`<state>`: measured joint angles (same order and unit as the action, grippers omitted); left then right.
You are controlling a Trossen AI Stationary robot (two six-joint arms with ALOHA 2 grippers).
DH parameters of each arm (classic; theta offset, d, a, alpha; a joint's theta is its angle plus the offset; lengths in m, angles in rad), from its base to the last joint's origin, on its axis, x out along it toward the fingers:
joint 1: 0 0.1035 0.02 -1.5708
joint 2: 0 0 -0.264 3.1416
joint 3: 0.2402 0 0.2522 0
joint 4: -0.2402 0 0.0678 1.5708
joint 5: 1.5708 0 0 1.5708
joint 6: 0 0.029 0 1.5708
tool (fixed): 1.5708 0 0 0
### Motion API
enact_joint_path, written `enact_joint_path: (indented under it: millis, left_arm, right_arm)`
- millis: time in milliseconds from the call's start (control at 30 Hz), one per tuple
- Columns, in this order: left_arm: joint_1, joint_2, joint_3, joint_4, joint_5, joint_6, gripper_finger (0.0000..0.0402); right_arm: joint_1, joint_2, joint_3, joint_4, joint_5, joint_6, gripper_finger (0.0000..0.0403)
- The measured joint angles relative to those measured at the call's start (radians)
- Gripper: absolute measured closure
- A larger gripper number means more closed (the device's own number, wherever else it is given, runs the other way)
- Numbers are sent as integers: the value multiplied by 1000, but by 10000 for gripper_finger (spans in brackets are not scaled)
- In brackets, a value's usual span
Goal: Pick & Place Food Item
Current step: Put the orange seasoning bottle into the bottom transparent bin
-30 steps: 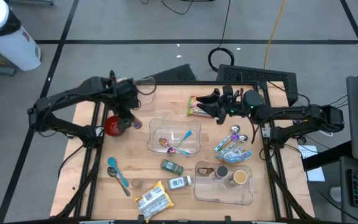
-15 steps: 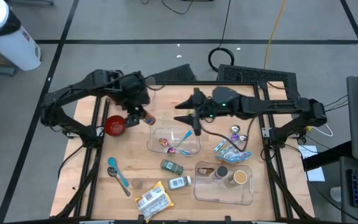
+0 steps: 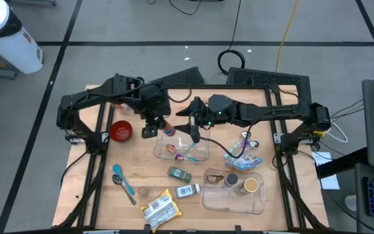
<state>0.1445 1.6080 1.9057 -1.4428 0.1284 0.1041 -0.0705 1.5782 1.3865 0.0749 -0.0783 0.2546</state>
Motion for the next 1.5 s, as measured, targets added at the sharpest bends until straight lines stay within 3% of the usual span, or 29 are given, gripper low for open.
enact_joint_path:
  millis: [333,767,1267,1500]
  left_arm:
    - [-48,21,81,75,2,17,197]
    - [-102,22,86,166,3,9,197]
    - [-108,22,86,167,17,15,197]
    - [-107,22,86,173,-2,14,123]
  right_arm:
    - [38,41,3,18,0,34,115]
    - [65,57,0,21,1,56,124]
    - [88,57,0,18,1,71,206]
    - [92,57,0,14,4,99,212]
